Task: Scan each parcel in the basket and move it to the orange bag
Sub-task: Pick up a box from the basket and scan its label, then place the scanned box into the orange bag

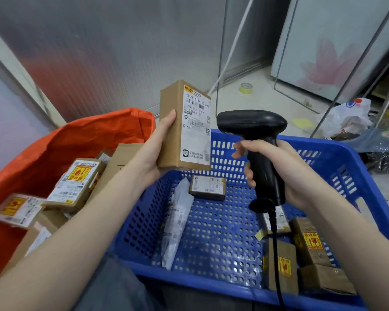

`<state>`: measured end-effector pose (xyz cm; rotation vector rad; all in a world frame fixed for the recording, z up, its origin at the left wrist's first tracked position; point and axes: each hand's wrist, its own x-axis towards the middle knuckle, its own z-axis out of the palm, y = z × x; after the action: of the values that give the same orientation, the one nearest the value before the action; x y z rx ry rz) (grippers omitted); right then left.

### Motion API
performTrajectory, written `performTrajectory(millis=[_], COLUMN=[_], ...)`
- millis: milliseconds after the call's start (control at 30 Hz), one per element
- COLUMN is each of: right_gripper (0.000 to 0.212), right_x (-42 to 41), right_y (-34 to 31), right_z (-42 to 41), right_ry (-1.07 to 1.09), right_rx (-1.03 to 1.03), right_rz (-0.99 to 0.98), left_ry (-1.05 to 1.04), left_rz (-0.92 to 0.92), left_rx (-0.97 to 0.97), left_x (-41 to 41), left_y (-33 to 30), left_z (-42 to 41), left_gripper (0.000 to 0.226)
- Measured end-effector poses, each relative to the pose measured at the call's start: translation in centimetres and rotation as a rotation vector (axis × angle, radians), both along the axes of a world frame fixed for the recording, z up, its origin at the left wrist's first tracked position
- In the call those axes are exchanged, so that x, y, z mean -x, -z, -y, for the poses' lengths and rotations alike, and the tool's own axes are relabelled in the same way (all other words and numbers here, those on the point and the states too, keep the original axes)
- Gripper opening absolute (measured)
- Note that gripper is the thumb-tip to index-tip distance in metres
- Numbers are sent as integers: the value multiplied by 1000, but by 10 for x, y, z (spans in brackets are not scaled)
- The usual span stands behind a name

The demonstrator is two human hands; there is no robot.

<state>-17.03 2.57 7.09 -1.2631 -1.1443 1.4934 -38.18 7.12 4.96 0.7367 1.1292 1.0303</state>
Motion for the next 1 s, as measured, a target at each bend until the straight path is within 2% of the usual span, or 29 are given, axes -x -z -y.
performTrajectory(millis=[67, 233, 367, 467, 633, 700, 833, 1000], right_gripper=[28, 22, 20, 22, 18, 20, 30, 27], right_x=[23, 88, 142, 183, 244, 261, 281, 279], right_y=[-5, -12, -8, 1, 18, 25, 39, 45], right_z=[-3, -9, -11, -15, -18, -19, -23, -25], right_ry=[-12, -95, -177, -243, -336, -358, -383, -358], right_rx=[-1, 10, 0, 19, 43, 66, 91, 110], right_rz=[-9, 2, 23, 70, 85, 79, 100, 133], left_ry=[-31, -168, -273, -329, -426, -432, -444, -393], left_rz=[-31, -175, -211, -220, -418, -532, -534, -527], left_rx=[-17, -21, -15, -10, 4, 23, -10, -47], left_x=[29, 114, 185, 229, 293, 312, 331, 329], left_y=[-8, -19, -14, -6, 23, 37, 57, 57], left_z=[2, 20, 38, 52, 68, 72, 67, 59], left_gripper=[48, 42, 48, 42, 52, 68, 54, 67])
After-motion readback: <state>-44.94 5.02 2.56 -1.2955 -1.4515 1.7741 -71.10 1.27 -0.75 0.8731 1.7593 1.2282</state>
